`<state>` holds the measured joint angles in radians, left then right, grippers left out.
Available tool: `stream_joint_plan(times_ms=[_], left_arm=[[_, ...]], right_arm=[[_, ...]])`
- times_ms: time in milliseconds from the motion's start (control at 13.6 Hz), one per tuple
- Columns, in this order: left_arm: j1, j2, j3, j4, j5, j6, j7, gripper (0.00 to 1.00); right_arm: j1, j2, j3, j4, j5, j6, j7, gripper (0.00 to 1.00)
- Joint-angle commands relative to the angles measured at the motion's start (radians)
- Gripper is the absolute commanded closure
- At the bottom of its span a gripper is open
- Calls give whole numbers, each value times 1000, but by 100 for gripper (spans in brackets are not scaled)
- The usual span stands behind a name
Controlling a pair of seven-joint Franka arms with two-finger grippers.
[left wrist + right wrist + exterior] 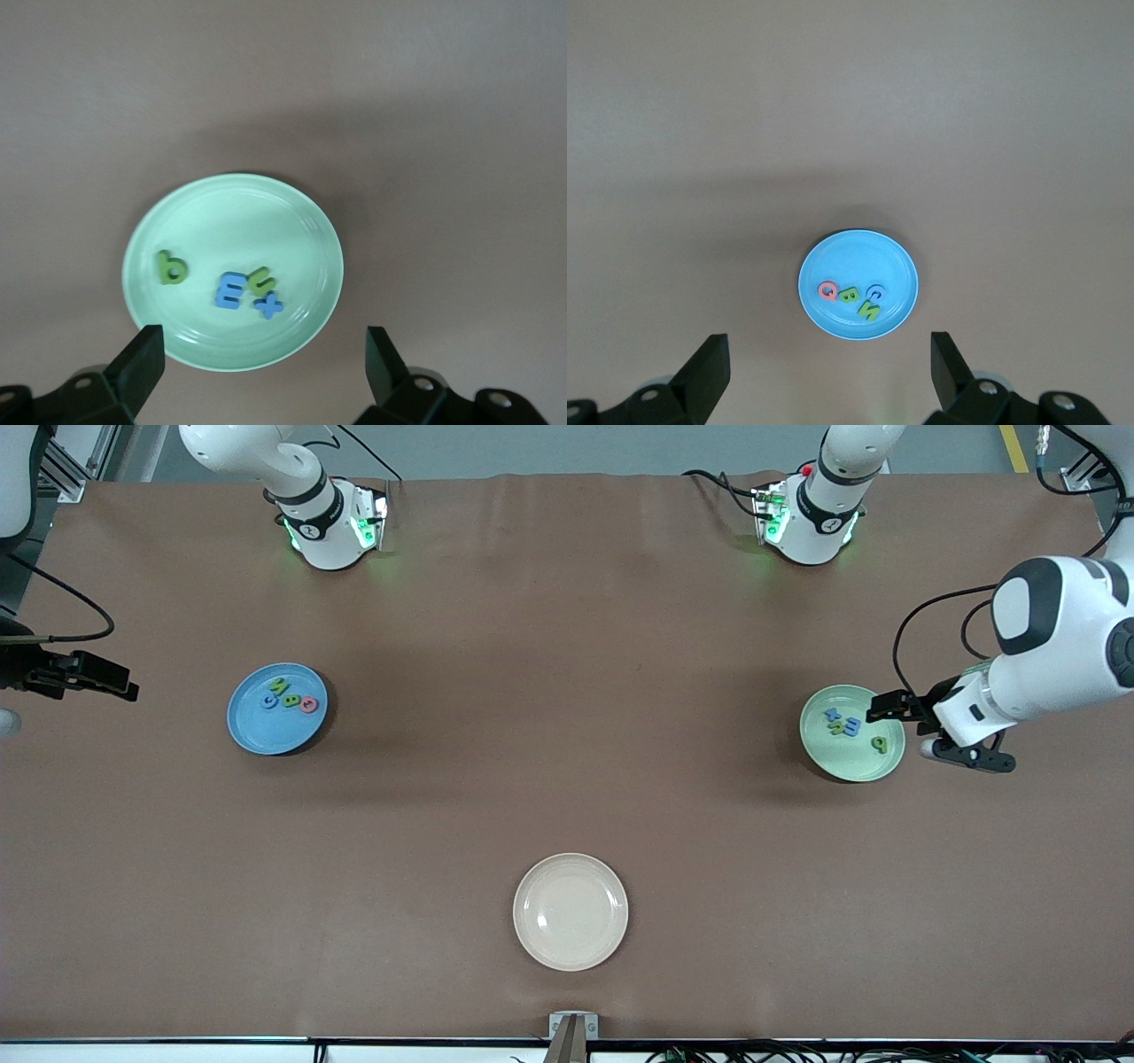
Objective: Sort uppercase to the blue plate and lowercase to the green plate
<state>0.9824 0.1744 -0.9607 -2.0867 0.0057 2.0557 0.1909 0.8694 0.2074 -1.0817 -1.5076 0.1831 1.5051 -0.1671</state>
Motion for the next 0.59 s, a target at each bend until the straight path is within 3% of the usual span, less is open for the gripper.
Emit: stream_joint_plan(times_ms=[0,148,369,516], left_arm=[[-1,-120,14,13,-29,-28,4,0],[1,-156,13,65,-33,-44,-13,0],[2,-147,7,215,-38,-147,-120,0],[2,-148,8,273,-39,-199,-136,0]], right_arm=[[-4,-11,11,20,12,-14,0,0],[-41,-13,52,18,4,-19,3,0],[-185,-49,250,17,-60,-13,8,0],[-246,-60,323,17,-80,-14,9,0]])
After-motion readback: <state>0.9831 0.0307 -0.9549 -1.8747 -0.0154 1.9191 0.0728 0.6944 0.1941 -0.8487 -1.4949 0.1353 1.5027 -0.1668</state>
